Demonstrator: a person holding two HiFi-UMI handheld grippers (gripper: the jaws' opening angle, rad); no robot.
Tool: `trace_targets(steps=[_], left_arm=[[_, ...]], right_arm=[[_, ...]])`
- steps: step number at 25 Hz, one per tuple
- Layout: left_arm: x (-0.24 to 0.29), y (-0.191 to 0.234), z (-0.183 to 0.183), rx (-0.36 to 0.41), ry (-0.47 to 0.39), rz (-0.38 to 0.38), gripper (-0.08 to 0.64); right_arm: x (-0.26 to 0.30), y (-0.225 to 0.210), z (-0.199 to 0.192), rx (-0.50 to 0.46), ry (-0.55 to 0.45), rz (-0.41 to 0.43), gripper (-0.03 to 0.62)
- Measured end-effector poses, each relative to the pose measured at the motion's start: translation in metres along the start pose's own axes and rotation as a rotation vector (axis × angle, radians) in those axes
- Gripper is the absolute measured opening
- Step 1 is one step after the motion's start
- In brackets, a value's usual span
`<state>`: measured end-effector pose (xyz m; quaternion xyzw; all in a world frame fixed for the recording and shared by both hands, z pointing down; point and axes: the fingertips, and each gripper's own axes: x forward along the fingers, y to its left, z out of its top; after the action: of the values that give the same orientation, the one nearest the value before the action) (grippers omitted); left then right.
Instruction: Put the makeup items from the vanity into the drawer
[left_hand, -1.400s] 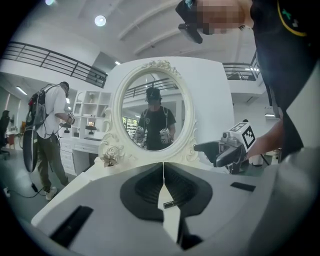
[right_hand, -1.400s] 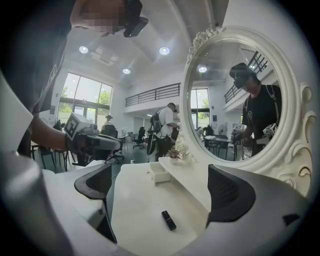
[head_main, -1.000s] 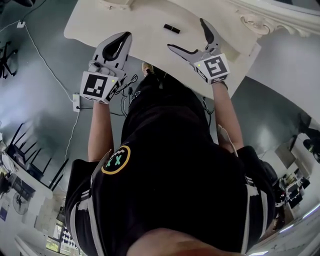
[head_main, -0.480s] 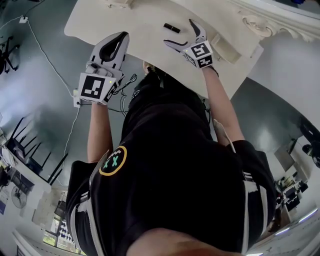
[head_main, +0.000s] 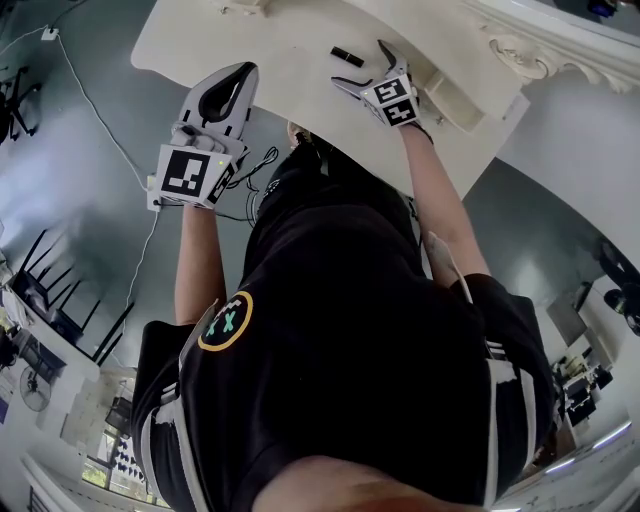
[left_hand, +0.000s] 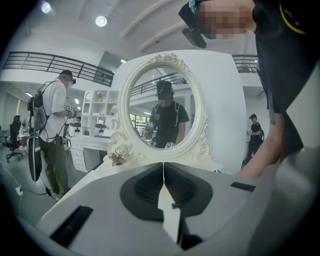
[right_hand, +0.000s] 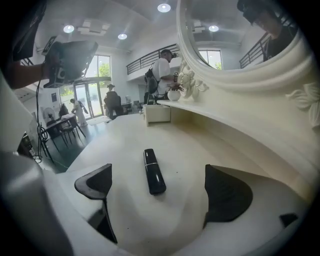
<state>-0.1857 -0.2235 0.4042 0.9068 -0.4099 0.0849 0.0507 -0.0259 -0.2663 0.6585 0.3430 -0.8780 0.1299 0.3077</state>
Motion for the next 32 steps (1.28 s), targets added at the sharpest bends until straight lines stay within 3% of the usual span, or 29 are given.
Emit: trace_targets(steps=[8, 13, 17, 25, 28, 32], left_arm=[[-0.001, -0.001, 0.0, 0.001, 0.001, -0.001, 0.025], [-0.001, 0.0, -0.001, 0.0, 0.002, 0.001, 0.025], [-0.001, -0.002, -0.002, -0.001, 0.001, 0.0, 0.025], [-0.002, -0.004, -0.002, 0.003, 0.005, -0.006, 0.025], [-0.003, -0.003, 0.001, 0.006, -0.001, 0.001, 0.025], [-0.004, -0.003, 0.002, 0.013, 0.0, 0.0, 0.025]], right_arm=[[0.0, 0.003, 0.001, -0.02, 0.048, -0.022, 0.543], [0.001, 0.004, -0.001, -0.026, 0.07, 0.011, 0.506], [-0.002, 0.007, -0.001, -0.064, 0.07, 0.045, 0.423], [-0.004, 0.032, 0.002, -0.253, 0.082, 0.135, 0.124], [-0.004, 0.034, 0.003, -0.258, 0.08, 0.12, 0.117], [-0.005, 0.033, 0.008, -0.188, 0.055, 0.112, 0.117]])
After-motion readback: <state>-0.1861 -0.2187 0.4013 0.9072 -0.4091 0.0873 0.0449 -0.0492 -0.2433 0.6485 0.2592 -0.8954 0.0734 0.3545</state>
